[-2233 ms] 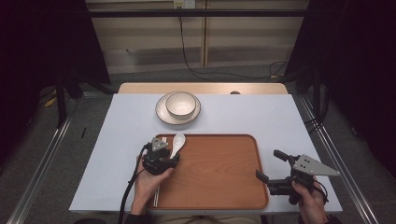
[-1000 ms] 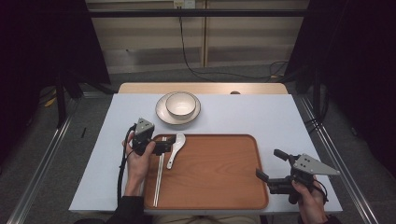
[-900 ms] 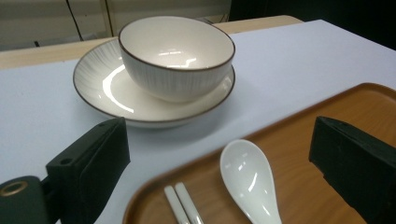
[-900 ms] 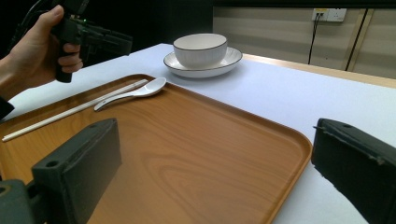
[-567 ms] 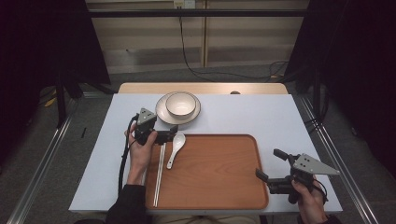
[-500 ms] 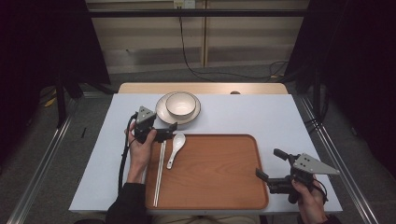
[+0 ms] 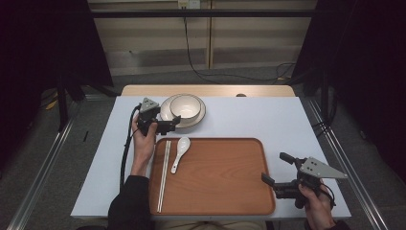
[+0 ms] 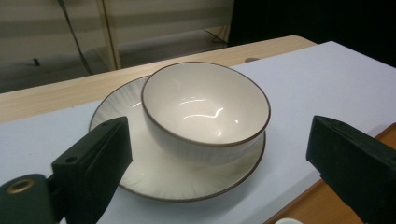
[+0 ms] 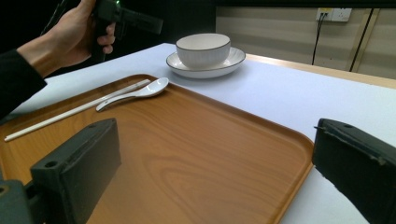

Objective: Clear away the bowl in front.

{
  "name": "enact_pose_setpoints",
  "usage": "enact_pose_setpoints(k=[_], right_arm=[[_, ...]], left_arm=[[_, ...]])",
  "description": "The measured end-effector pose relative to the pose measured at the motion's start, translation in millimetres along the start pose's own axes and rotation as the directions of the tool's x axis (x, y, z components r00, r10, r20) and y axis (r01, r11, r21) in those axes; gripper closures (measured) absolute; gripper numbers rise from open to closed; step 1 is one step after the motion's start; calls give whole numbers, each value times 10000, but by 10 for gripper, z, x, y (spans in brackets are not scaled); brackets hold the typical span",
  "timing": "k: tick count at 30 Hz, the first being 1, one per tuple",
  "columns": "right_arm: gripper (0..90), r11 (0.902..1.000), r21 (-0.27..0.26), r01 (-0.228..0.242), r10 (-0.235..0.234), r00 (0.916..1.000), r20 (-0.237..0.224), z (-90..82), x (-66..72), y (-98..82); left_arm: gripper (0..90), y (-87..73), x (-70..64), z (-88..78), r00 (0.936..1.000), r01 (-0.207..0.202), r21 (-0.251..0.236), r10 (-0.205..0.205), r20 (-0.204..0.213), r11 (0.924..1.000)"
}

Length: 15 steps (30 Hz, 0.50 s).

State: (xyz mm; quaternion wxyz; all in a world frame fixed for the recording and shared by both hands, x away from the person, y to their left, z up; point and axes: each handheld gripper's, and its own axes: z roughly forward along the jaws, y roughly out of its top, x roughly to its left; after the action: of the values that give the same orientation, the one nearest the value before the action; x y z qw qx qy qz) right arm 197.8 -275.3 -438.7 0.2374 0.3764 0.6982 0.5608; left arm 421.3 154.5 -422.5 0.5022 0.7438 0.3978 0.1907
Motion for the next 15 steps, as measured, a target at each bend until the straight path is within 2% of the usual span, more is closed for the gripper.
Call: enact_pose_setpoints(k=[1,2,5,6,8,10,12,14,15], right_arm=[[9,10000,40,64,-64,10000,-1,4,0,-3],[9,10000,24,56,-56,10000,-19,-1,3,-3],[9,10000,-8,14,-14,10000,-16,-15,-3,-5],[9,10000,-7,12,-12,10000,-25,-15,-3,-6],[9,10000,-3,0,0,10000,-11,-11,1,-5],[9,10000,4,13,-13,10000,-2,-9,1,-6],[9,10000,19,36,-36,10000,10,-7,-1,-7],[9,10000,23,45,-46,10000,24,-6,-2,-7],[9,10000,31,48,-48,10000,7,-9,-2,-7]], left_arm=[[55,22,5,17,9998,-59,-73,57,-215,10000],[65,47,14,19,9993,-188,58,190,-315,9998],[54,110,54,61,10000,-67,268,68,-34,9996],[55,128,64,73,9998,-108,282,112,-146,9995],[62,164,104,105,10000,-79,397,81,-47,9992],[65,195,121,136,9997,-164,366,172,-198,9992],[66,230,156,178,9998,-133,537,142,-156,9985],[77,264,174,210,9987,-352,717,378,-347,9968],[79,279,181,232,9990,-259,717,284,-341,9971]])
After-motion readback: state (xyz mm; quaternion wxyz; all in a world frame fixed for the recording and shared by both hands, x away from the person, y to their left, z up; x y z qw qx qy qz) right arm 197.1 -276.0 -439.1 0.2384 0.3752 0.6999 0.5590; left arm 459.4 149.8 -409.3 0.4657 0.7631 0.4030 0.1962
